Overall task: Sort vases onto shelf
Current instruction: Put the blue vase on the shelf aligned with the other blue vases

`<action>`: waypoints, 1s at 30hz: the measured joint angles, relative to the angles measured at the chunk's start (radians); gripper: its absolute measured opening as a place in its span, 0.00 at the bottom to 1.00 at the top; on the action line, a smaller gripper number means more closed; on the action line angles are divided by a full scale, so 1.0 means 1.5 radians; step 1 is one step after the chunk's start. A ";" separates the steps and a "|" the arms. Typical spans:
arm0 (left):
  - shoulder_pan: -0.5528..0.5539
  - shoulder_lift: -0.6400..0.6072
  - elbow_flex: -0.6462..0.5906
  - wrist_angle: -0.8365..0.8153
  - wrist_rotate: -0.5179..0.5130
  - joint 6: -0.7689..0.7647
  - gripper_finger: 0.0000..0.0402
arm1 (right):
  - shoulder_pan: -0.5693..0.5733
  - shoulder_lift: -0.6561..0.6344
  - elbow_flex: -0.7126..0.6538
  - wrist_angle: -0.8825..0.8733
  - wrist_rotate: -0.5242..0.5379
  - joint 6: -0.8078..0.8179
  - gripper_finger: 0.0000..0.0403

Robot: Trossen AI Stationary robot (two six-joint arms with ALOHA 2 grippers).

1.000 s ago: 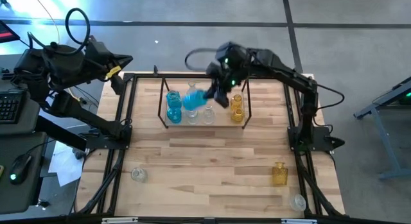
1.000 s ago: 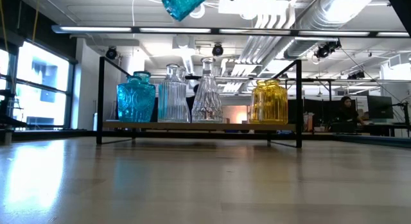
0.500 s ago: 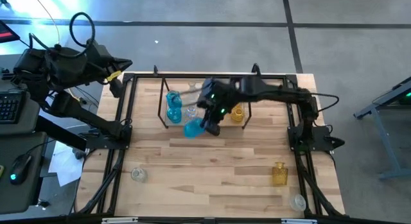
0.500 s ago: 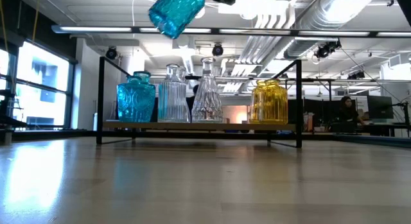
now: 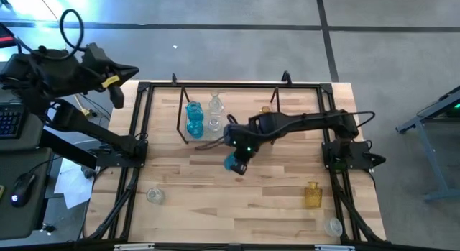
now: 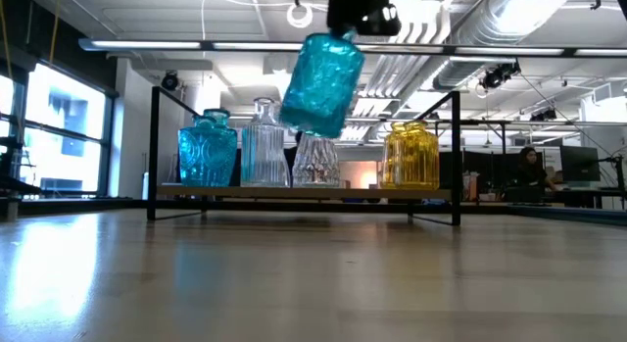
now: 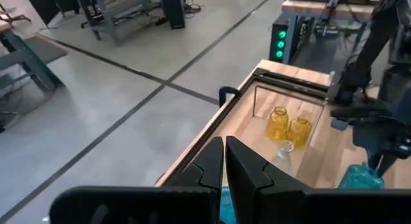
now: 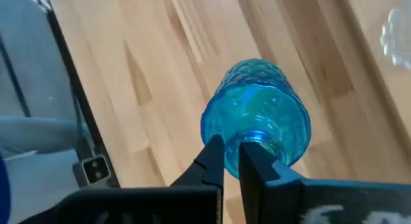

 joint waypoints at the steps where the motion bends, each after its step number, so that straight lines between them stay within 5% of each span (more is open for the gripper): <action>1: 0.000 -0.002 0.000 0.000 0.004 -0.004 0.02 | 0.009 0.000 0.003 -0.005 0.004 0.009 0.00; 16: 0.000 -0.010 0.000 0.000 0.030 -0.009 0.02 | 0.086 0.024 0.002 -0.128 0.036 0.090 0.00; 30: 0.000 -0.008 0.000 0.000 0.072 -0.025 0.02 | 0.116 0.102 0.002 -0.127 0.001 0.077 0.00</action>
